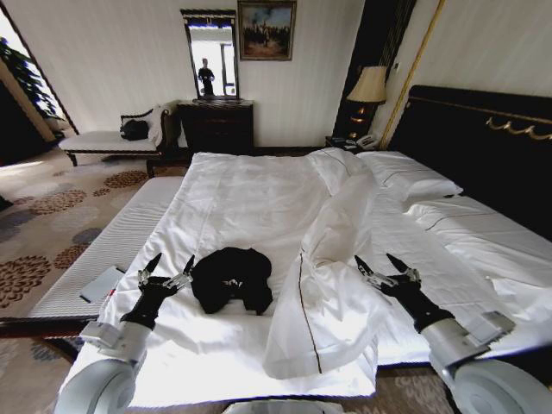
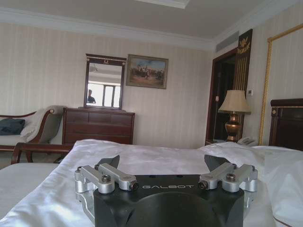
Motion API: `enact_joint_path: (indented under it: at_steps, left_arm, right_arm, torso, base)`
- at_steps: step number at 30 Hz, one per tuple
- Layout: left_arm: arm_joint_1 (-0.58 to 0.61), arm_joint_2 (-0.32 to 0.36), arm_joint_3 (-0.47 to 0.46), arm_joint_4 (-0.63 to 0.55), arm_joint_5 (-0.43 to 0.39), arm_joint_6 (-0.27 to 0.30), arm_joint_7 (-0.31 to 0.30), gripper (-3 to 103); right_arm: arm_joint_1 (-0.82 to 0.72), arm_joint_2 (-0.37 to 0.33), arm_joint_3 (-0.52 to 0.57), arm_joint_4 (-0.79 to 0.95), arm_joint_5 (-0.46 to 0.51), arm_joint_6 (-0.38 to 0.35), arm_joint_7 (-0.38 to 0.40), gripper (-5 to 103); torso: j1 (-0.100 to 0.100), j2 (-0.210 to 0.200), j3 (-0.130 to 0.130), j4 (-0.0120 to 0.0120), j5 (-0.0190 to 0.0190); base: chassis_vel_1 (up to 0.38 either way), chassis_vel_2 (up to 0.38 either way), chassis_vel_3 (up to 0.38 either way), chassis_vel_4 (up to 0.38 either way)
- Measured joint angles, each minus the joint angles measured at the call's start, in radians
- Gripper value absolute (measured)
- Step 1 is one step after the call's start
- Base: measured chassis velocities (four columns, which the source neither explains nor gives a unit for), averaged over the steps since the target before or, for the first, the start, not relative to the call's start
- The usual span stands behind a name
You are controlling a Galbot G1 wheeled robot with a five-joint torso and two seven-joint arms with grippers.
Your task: Fold the clothes on the bed.
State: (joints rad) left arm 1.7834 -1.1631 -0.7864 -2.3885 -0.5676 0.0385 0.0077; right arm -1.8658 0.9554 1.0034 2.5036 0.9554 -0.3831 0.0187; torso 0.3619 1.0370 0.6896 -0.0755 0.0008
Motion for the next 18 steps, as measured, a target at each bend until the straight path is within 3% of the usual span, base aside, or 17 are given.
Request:
enact_joint_path:
  at_steps: [3,8,18]
  left_arm:
    - [-0.002,-0.003,0.0,0.003,0.003,-0.001,0.0,100]
    - [-0.005,-0.002,0.0,0.011,0.003,-0.005,-0.001,100]
    - [-0.033,0.01,0.016,0.016,-0.001,-0.001,-0.001,100]
  right_arm:
    - [0.017,-0.04,0.002,-0.028,0.003,-0.043,0.014,100]
    - [-0.004,-0.049,-0.01,-0.023,-0.013,-0.08,0.017,100]
    - [-0.019,-0.07,-0.028,-0.06,-0.093,-0.076,0.018,100]
  torso:
    - [0.0,0.0,0.0,0.0002,-0.0014]
    - [0.0,0.0,0.0,-0.0003,-0.0009]
    - [0.0,0.0,0.0,0.0001,-0.001]
  base:
    - [0.0,0.0,0.0,0.0]
    - [0.0,0.0,0.0,0.0]
    - [0.0,0.0,0.0,0.0]
